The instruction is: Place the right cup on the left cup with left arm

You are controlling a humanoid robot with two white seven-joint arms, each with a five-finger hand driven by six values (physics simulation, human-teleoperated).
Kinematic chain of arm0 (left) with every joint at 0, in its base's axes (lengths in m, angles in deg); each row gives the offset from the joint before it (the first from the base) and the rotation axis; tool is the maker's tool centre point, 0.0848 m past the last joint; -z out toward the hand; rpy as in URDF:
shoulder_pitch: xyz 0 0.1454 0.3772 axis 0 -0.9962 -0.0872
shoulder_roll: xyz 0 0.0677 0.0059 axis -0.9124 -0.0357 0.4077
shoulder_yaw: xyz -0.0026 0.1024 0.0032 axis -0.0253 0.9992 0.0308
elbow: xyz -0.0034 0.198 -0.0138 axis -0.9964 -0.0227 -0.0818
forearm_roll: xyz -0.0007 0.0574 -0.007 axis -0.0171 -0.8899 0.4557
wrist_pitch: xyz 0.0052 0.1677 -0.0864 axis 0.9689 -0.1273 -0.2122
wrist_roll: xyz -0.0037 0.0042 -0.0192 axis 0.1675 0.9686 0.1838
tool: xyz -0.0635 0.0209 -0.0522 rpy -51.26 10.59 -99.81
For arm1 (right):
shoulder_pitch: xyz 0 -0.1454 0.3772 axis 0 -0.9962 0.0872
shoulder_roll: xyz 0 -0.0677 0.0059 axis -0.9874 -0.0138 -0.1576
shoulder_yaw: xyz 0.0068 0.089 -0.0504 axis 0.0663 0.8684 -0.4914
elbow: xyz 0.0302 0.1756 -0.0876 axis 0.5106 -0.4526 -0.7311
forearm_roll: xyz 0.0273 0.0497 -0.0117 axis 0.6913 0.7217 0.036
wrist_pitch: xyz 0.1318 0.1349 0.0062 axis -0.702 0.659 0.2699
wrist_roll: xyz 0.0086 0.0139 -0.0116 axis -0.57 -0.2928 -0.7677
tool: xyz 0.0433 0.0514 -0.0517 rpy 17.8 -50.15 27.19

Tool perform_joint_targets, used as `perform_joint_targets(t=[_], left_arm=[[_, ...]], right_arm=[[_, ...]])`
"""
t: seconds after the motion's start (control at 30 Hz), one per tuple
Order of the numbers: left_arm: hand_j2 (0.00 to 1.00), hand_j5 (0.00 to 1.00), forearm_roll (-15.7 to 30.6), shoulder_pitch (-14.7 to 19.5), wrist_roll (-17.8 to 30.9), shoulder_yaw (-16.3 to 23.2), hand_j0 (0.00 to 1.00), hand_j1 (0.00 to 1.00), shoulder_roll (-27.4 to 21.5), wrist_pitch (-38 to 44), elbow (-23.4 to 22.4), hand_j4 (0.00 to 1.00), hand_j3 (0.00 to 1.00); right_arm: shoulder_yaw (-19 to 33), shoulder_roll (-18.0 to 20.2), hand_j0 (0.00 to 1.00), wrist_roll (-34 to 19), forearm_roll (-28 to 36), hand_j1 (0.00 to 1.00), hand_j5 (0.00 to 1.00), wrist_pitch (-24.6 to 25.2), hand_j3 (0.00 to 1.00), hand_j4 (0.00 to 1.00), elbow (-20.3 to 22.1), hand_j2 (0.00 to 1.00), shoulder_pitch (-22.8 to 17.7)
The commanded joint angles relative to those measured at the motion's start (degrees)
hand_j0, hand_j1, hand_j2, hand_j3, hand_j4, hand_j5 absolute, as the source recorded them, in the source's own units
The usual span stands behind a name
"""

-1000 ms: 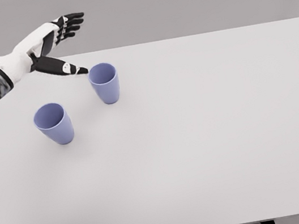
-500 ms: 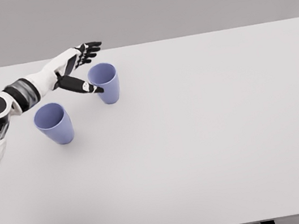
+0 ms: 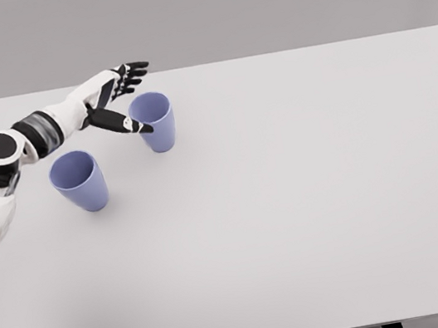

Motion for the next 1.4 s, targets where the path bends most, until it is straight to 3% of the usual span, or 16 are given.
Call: perform_joint_targets(t=[0.0,0.2,0.3,1.37], left_arm=[[1.0,1.0,0.2,0.1,0.0,0.4,1.0,1.0,0.9,0.0,-1.7,1.0,1.0],[1.0,1.0,0.2,0.4,0.0,0.6,1.0,1.0,1.1,0.1,-2.4,1.0,1.0],[1.0,1.0,0.3,2.0,0.0,2.6,1.0,1.0,1.1,0.1,-3.7,1.0,1.0],[1.0,1.0,0.3,3.1,0.0,3.1,1.0,1.0,4.0,-0.1,-9.7,1.0,1.0]], right_arm=[[0.0,0.0,1.0,0.0,0.0,1.0,1.0,0.0,1.0,1.0,0.0,1.0,0.0],[0.0,0.0,1.0,0.0,0.0,1.0,1.0,0.0,1.0,1.0,0.0,1.0,0.0],[0.0,0.0,1.0,0.0,0.0,1.0,1.0,0.0,1.0,1.0,0.0,1.0,0.0],[0.0,0.0,1.0,0.1,0.0,1.0,1.0,0.0,1.0,1.0,0.0,1.0,0.0]])
